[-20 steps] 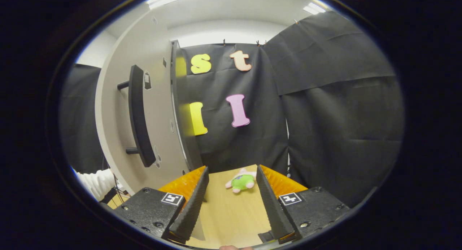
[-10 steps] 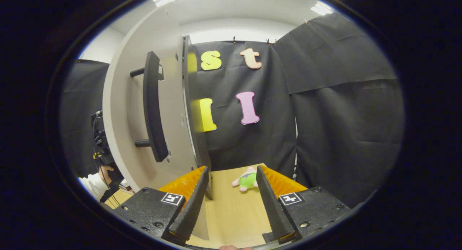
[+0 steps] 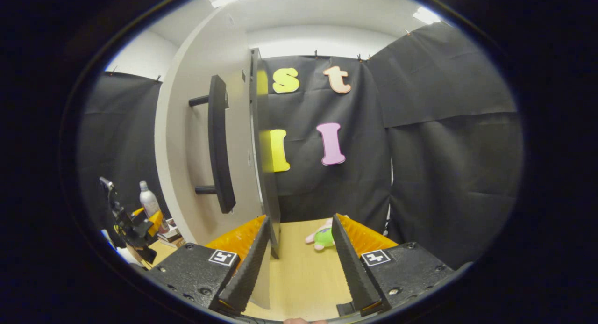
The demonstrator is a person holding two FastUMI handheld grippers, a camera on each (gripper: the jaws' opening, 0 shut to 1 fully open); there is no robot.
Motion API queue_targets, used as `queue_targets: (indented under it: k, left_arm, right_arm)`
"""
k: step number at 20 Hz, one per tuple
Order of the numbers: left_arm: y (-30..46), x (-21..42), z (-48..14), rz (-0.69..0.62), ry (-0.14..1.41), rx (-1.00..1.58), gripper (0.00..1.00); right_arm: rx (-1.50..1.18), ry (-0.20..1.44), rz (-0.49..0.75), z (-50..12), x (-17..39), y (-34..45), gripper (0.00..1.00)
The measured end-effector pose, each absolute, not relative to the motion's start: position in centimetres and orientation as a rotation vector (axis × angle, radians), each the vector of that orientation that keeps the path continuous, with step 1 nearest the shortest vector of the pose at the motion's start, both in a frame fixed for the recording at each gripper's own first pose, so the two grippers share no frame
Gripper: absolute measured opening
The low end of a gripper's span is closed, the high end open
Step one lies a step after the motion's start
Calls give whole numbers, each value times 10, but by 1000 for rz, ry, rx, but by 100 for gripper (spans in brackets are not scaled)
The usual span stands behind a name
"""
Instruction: Open the cabinet door with the right hand, grasp the bottle in the cabinet with the left hand and place it on the coaster, then close the cabinet door with the right hand.
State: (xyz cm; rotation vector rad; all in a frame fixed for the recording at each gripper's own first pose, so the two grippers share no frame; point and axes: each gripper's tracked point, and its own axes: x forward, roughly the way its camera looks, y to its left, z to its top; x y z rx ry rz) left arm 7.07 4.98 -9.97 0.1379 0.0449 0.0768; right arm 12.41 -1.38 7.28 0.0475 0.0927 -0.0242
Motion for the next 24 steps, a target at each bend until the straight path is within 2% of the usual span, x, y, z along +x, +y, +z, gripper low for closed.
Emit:
queue_targets:
  k: [4, 7, 13, 17, 24]
  left_arm:
    - [57, 36, -169, 134, 145, 134, 76]
    - [67, 21, -210, 176, 189, 147, 76]
    - [92, 10, -247, 278, 172, -1, 76]
    - [112, 5, -277, 337, 213, -29, 76]
    - [106, 1, -283, 318, 180, -26, 76]
  right_arm:
    - [23, 84, -11, 78, 123, -7, 83]
    - [-8, 70, -47, 80, 122, -15, 82]
    - [33, 78, -80, 87, 118, -21, 82]
    - [15, 78, -97, 95, 116, -21, 83]
    - [3, 60, -123, 106, 114, -20, 83]
